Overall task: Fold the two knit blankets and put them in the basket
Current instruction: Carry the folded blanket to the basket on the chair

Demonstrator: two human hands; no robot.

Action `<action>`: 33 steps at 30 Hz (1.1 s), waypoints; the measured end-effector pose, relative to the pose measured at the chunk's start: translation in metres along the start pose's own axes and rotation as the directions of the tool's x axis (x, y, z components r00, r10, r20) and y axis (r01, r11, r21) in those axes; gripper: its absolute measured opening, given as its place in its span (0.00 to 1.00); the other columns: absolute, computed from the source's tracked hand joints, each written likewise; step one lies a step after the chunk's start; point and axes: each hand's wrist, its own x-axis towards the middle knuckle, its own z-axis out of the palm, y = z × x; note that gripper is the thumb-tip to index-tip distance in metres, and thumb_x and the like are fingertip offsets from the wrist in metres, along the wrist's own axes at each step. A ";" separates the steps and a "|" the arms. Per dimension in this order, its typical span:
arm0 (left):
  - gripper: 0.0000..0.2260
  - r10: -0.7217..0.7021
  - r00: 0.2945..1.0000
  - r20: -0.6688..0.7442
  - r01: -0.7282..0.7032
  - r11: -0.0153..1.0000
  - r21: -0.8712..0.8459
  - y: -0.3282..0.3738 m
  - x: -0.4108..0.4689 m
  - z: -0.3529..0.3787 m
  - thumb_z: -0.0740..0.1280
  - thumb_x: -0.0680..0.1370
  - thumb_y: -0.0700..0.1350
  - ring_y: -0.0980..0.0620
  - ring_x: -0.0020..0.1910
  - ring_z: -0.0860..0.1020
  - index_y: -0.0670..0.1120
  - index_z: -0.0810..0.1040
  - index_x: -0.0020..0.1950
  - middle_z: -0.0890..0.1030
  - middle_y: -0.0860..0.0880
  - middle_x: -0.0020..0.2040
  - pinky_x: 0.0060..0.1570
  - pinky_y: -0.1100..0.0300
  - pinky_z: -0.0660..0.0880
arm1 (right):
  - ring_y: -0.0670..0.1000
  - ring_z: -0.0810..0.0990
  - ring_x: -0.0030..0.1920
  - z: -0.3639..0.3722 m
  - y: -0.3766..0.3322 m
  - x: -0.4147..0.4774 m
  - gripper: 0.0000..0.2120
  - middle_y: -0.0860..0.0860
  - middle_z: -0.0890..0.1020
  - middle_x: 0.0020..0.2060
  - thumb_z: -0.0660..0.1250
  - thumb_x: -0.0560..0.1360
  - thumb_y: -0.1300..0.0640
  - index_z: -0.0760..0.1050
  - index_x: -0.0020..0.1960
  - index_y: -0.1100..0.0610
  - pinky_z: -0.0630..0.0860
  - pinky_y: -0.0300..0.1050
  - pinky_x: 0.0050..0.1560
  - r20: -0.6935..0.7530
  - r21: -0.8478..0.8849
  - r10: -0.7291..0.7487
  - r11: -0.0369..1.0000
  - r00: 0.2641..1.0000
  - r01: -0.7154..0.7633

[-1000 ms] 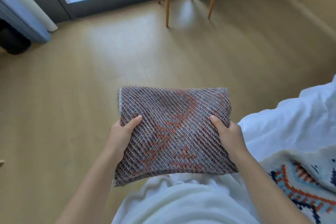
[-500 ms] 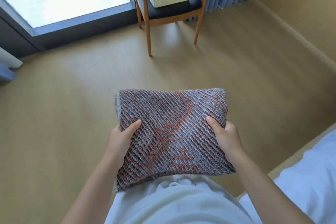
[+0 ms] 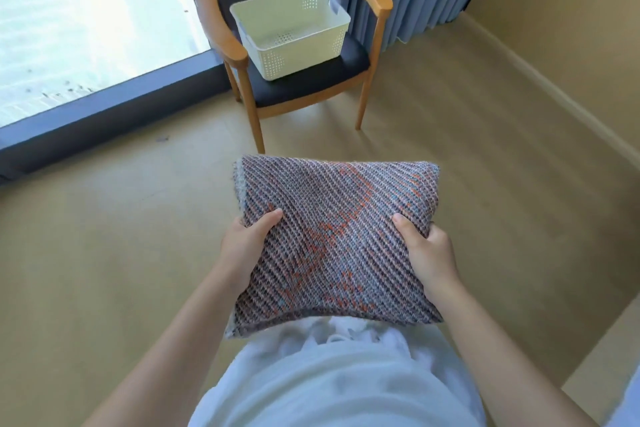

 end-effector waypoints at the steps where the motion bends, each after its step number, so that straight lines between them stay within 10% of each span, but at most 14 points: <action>1: 0.08 0.004 1.000 0.016 -0.004 1.000 0.008 0.016 0.021 0.009 0.68 0.75 0.51 0.57 0.35 0.83 0.49 0.78 0.51 0.83 0.48 0.40 0.41 0.58 0.79 | 0.52 0.82 0.47 0.007 -0.012 0.019 0.11 0.49 0.83 0.44 0.70 0.70 0.46 0.77 0.43 0.54 0.77 0.52 0.54 -0.006 0.012 -0.003 1.000 1.000 0.003; 6: 0.04 0.022 1.000 0.020 -0.022 1.000 0.002 0.093 0.119 0.061 0.67 0.77 0.47 0.66 0.19 0.74 0.50 0.73 0.44 0.76 0.54 0.36 0.17 0.74 0.67 | 0.52 0.82 0.46 0.034 -0.075 0.128 0.11 0.50 0.84 0.44 0.71 0.71 0.47 0.78 0.43 0.55 0.77 0.54 0.55 -0.013 0.053 0.015 0.998 1.000 -0.014; 13: 0.03 0.050 0.994 -0.095 -0.063 0.989 -0.137 0.214 0.253 0.133 0.66 0.75 0.42 0.41 0.44 0.82 0.47 0.77 0.47 0.83 0.42 0.46 0.48 0.47 0.79 | 0.52 0.81 0.48 0.055 -0.190 0.305 0.10 0.49 0.83 0.44 0.70 0.71 0.48 0.79 0.46 0.54 0.77 0.49 0.54 0.045 0.087 -0.025 0.996 0.999 0.021; 33: 0.04 -0.013 0.998 -0.063 -0.017 0.895 -0.446 0.454 0.590 0.143 0.62 0.74 0.41 0.42 0.44 0.79 0.43 0.76 0.44 0.81 0.41 0.46 0.59 0.43 0.72 | 0.55 0.79 0.52 0.231 -0.403 0.615 0.15 0.51 0.81 0.51 0.68 0.72 0.47 0.75 0.55 0.54 0.75 0.54 0.59 0.118 0.117 0.101 0.986 0.988 -0.115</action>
